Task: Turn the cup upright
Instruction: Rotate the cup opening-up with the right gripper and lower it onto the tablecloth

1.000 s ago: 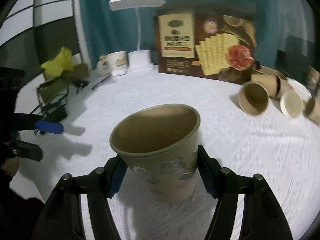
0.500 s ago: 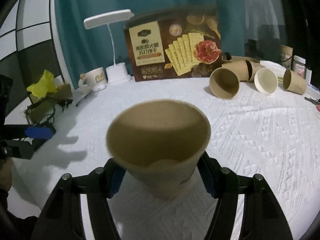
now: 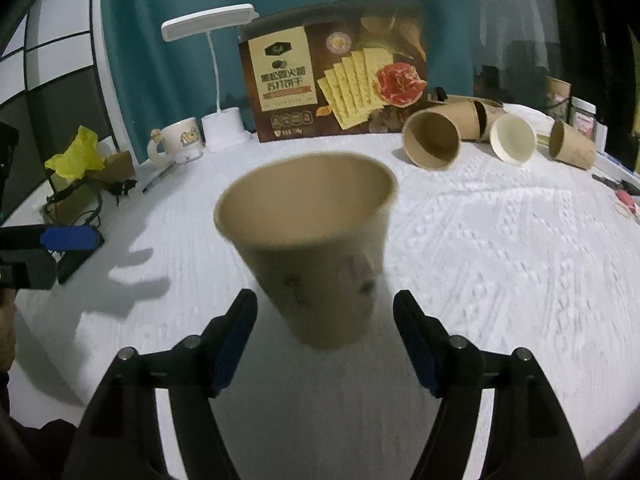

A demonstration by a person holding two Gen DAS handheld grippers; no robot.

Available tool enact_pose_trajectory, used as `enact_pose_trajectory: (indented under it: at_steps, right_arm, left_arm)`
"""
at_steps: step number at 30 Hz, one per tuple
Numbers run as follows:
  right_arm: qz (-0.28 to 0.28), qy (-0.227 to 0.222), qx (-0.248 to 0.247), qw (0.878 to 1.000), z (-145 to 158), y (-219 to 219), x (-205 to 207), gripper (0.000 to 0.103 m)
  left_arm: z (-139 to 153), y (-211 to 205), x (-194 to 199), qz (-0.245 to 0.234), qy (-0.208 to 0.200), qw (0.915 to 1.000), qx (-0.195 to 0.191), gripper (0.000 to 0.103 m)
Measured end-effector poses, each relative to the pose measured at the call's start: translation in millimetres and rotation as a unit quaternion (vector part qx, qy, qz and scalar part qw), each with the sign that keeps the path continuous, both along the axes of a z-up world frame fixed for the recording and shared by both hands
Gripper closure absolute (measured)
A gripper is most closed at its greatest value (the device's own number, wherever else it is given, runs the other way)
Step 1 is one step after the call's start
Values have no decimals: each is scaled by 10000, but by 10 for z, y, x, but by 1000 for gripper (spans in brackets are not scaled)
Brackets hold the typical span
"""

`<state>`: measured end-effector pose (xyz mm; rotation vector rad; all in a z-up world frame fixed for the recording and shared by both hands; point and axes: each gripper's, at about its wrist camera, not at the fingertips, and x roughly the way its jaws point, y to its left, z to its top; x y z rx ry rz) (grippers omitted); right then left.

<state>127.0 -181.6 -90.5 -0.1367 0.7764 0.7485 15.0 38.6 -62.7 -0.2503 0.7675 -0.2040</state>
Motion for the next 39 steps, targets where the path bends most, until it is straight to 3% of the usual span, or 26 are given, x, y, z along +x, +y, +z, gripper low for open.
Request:
enact_pose_trajectory:
  at_steps: [22, 39]
  right_arm:
    - [-1410, 345, -273, 9890, 124, -936, -372, 35]
    - [-2038, -64, -242, 9787, 717, -1448, -440, 35]
  left_arm:
    - [-57, -407, -51, -335, -41, 9986, 411, 22]
    - [393, -796, -71, -530, -874, 9901, 959, 22]
